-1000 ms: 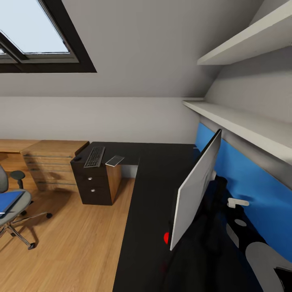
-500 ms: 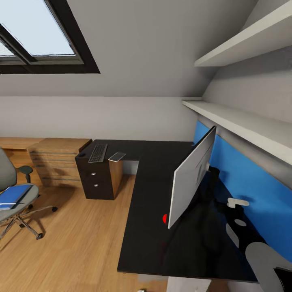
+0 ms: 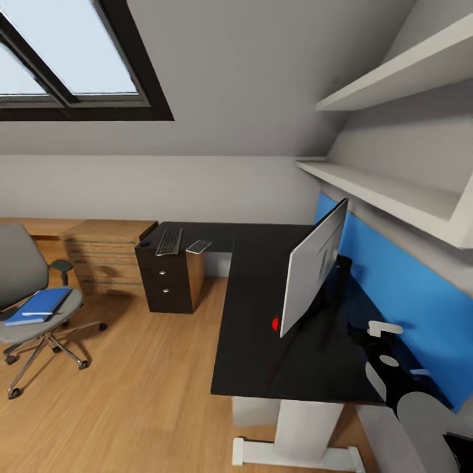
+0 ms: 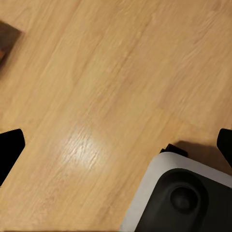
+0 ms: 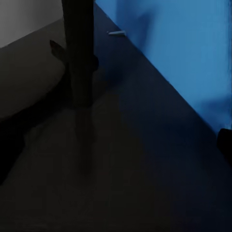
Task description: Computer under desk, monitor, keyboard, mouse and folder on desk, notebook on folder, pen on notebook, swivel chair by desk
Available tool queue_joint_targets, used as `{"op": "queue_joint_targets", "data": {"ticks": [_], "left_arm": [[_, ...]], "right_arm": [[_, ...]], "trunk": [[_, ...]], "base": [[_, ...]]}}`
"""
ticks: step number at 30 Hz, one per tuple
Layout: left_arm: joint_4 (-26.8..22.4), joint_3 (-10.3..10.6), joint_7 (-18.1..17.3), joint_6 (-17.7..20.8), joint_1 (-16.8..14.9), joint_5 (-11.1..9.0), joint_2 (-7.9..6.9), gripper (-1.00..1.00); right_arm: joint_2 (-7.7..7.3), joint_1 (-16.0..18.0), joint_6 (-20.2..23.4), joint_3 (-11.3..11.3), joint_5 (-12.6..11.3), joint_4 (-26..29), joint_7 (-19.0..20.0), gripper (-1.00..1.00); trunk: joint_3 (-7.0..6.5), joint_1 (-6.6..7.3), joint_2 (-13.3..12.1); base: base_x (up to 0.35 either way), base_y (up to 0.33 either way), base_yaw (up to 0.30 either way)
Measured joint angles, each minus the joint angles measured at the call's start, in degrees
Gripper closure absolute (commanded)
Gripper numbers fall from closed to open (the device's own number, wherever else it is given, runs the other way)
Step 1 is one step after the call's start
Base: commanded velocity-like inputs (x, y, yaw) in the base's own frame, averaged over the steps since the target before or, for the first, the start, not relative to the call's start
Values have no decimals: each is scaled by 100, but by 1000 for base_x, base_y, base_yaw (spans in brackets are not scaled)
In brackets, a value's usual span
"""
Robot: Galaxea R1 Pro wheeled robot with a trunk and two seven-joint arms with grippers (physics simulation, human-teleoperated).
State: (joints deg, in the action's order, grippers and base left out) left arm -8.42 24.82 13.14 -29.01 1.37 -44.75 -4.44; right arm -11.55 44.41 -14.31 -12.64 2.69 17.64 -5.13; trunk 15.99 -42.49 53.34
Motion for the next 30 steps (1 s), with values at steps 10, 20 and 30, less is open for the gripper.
{"op": "queue_joint_targets", "data": {"ticks": [10,20,30], "left_arm": [[1,1,5,-1,0,-5,-27,-100],[0,-1,7,2,1,-16,-26,-100],[-699,40,73,140,2,47,14,-100]], "right_arm": [[104,-3,181,2,-11,134,-6,-100],[243,-475,1775,-27,-93,2015,-2,-100],[1126,-2376,4789,-7,-659,6673,-17,-100]], "trunk": [[0,2,0],[0,3,1],[-1,3,0]], "base": [[-175,230,0],[-15,36,0],[0,0,0]]}}
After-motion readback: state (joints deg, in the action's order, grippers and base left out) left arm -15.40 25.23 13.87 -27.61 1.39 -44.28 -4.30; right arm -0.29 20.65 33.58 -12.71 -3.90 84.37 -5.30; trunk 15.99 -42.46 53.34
